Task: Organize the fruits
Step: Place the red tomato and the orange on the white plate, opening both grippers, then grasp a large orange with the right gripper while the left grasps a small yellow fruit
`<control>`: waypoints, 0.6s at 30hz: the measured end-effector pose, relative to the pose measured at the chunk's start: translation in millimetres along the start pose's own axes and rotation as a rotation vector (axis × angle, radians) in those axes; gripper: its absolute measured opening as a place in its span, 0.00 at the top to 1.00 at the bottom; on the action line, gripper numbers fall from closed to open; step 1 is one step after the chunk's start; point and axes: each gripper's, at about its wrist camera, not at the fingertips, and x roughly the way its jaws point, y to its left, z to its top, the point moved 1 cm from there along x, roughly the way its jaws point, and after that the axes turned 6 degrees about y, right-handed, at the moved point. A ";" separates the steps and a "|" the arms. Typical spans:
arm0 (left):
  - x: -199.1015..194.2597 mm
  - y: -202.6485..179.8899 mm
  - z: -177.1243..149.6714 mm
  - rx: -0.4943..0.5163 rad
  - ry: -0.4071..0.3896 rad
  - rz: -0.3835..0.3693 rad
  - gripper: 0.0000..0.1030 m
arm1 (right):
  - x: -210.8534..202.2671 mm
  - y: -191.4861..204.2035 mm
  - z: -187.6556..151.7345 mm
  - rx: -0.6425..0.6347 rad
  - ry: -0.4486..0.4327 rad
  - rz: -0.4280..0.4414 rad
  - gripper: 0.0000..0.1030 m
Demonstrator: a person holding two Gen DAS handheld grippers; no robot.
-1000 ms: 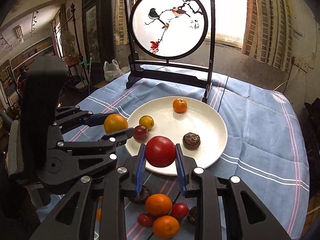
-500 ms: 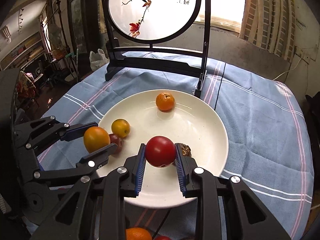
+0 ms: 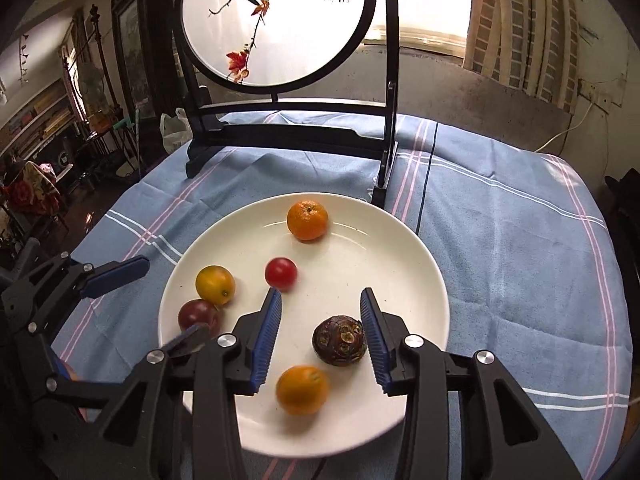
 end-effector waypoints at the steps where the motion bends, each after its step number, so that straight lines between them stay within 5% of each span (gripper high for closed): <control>1: -8.0 4.4 -2.5 -0.012 -0.013 -0.011 0.37 | -10.2 0.3 -4.7 -0.003 -0.011 -0.002 0.56; 10: -81.8 40.1 -64.8 -0.058 -0.060 -0.050 0.31 | -91.9 38.4 -100.6 -0.114 -0.030 0.088 0.48; 18: -97.9 48.3 -151.1 -0.039 0.036 -0.057 0.27 | -74.7 109.6 -181.3 -0.209 0.100 0.205 0.47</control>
